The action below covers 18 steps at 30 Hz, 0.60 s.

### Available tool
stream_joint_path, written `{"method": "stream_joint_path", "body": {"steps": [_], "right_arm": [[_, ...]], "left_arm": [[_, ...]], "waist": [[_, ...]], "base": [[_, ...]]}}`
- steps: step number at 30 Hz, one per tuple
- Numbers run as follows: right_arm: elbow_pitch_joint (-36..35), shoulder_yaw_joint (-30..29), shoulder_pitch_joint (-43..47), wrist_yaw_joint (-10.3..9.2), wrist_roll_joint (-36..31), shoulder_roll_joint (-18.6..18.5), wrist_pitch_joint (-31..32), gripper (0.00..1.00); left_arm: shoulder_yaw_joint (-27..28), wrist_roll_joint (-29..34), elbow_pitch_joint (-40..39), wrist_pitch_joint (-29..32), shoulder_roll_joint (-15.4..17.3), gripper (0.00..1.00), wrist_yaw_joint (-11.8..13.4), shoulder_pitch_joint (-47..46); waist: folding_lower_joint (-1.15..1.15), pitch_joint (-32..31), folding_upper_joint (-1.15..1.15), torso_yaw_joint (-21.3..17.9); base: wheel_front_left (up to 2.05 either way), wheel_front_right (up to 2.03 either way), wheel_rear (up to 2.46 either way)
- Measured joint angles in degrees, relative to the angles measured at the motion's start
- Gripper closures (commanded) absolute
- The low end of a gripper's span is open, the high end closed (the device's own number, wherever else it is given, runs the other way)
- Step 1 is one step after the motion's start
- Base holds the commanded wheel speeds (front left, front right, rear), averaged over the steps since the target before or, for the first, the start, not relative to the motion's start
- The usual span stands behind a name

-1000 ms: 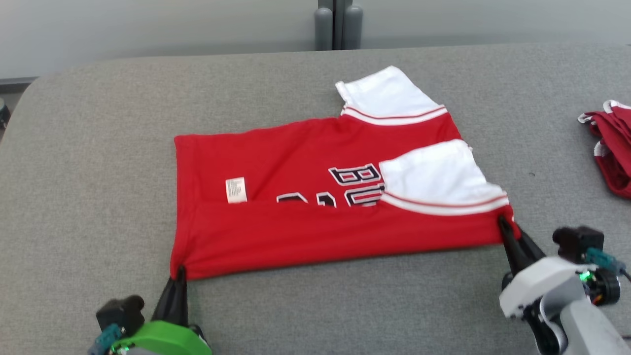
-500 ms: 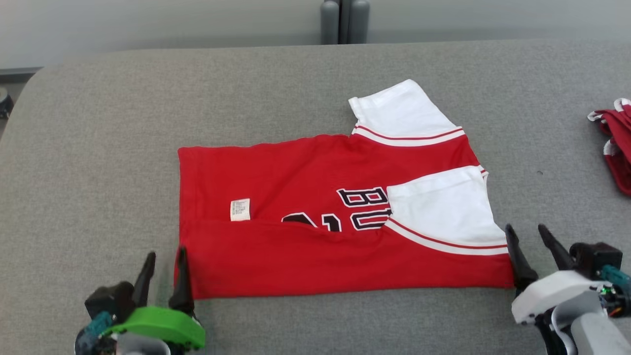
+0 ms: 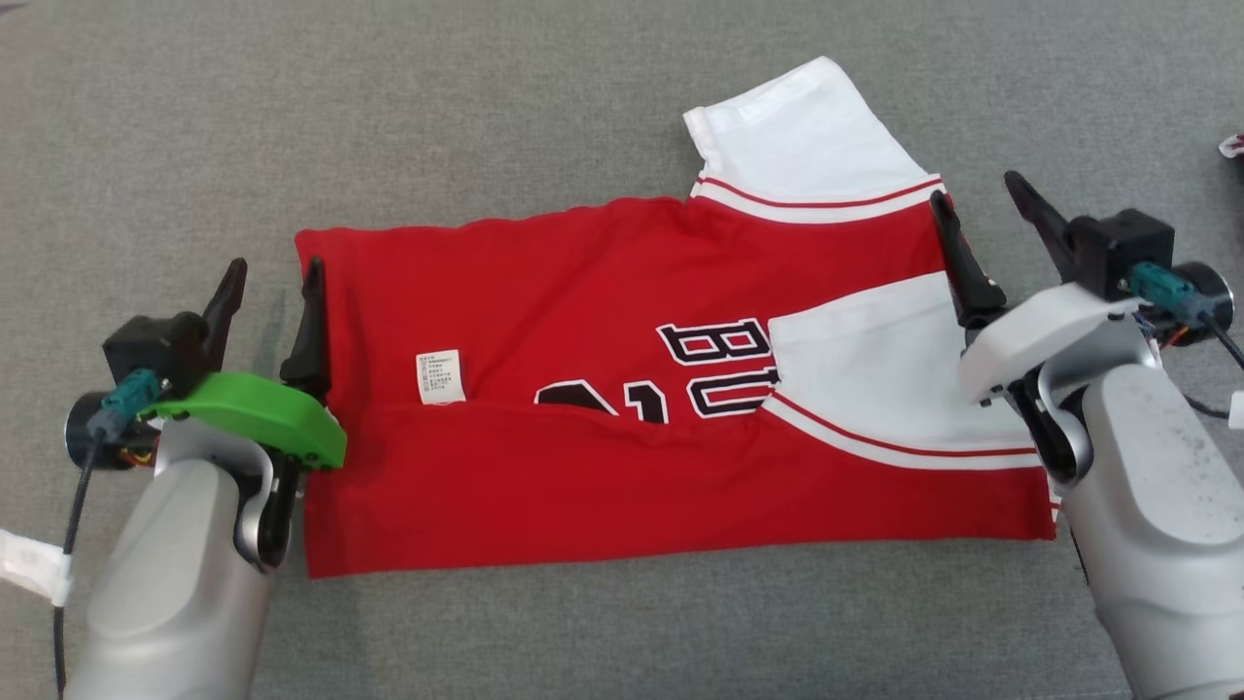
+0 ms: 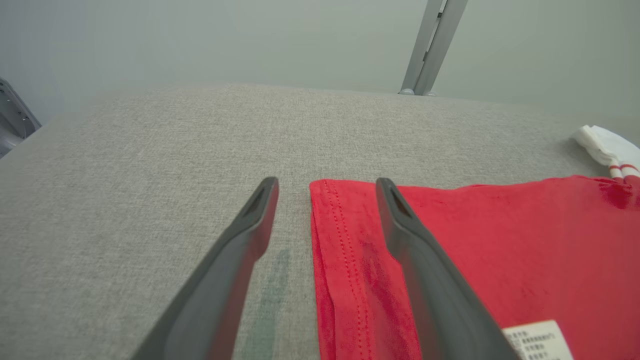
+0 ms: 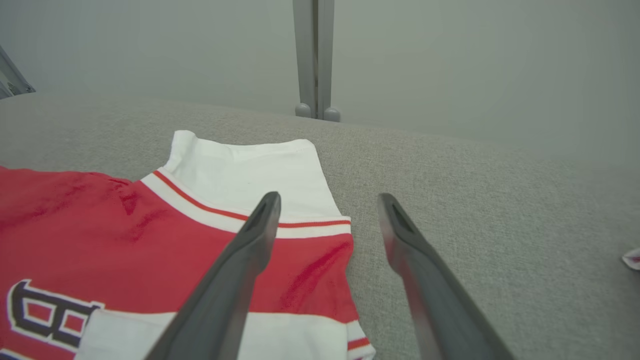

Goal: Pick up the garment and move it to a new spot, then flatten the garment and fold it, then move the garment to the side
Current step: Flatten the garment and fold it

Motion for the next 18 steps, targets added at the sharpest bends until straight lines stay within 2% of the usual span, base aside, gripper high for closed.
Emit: {"method": "stream_joint_path", "body": {"steps": [7,12,13,15,16,18], "right_arm": [[4.1,1.4,-8.3,0.00,-2.2,-0.4,1.1,0.00],[7.3,3.3,-12.9,0.00,-3.7,-1.0,2.3,0.00],[7.9,3.8,-13.8,0.00,-4.0,-1.3,2.7,0.00],[9.2,4.5,-15.7,0.00,-4.1,-1.8,3.7,0.00],[9.8,4.8,-16.8,0.00,-4.2,-2.1,4.4,0.00],[11.2,5.3,-19.0,0.00,-4.5,-2.6,5.4,0.00]], "left_arm": [[-6.2,-4.8,6.1,0.0,2.9,0.00,0.0,-6.5],[-10.2,-8.7,9.0,-0.1,3.3,0.00,0.0,-9.3],[-11.1,-9.2,9.2,-0.1,3.5,0.10,0.0,-10.1],[-12.4,-10.2,9.4,-0.2,3.6,0.84,0.0,-11.0],[-13.2,-10.5,9.3,-0.2,3.7,1.00,0.0,-11.3],[-14.6,-11.4,9.0,-0.2,3.7,1.00,0.0,-12.0]], "waist": [[0.00,5.0,0.00,-0.5],[0.00,7.5,0.00,-0.4],[0.00,7.9,0.00,-0.3],[0.00,8.5,0.00,0.1],[0.00,8.7,0.00,0.4],[0.00,9.2,0.00,1.1]], "base": [[0.00,0.00,0.00],[0.00,0.00,0.00],[0.00,0.00,0.00],[0.00,0.00,0.00],[0.00,0.00,0.00],[0.00,0.00,0.00]]}}
